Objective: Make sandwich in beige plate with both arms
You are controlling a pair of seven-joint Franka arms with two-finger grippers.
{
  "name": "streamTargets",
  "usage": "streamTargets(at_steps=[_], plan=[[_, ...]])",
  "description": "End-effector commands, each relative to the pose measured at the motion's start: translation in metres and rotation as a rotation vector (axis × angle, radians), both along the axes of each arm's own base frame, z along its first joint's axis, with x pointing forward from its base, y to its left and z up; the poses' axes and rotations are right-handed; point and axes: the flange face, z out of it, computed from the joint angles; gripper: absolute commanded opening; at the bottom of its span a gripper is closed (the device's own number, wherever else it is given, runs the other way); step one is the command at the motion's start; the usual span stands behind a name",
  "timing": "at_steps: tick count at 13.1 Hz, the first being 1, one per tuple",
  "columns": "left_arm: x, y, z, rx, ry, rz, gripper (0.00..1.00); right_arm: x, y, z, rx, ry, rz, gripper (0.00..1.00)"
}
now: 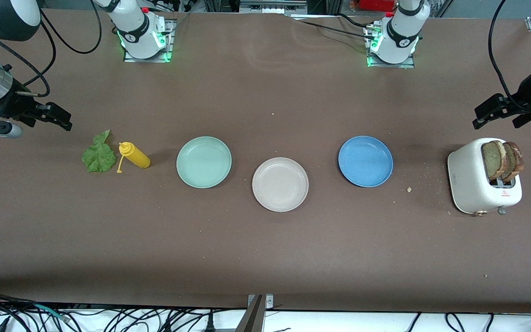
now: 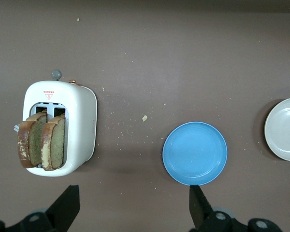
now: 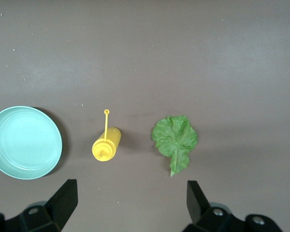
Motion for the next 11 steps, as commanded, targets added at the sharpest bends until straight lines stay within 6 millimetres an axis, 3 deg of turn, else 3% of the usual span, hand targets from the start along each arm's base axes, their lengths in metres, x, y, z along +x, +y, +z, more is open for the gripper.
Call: streamTargets(at_steps=[1,11], plan=[[0.0062,0.0003,0.0033,-0.013,-0.009,-0.009,1.0,-0.0006,-0.0006,0.0059,-0.006,-0.004,-0.001,1.0],[0.0074,0.0002,-0.0001,-0.013,-0.003,-0.009,1.0,-0.0023,-0.0043,0.0037,0.002,0.002,-0.014,1.0]])
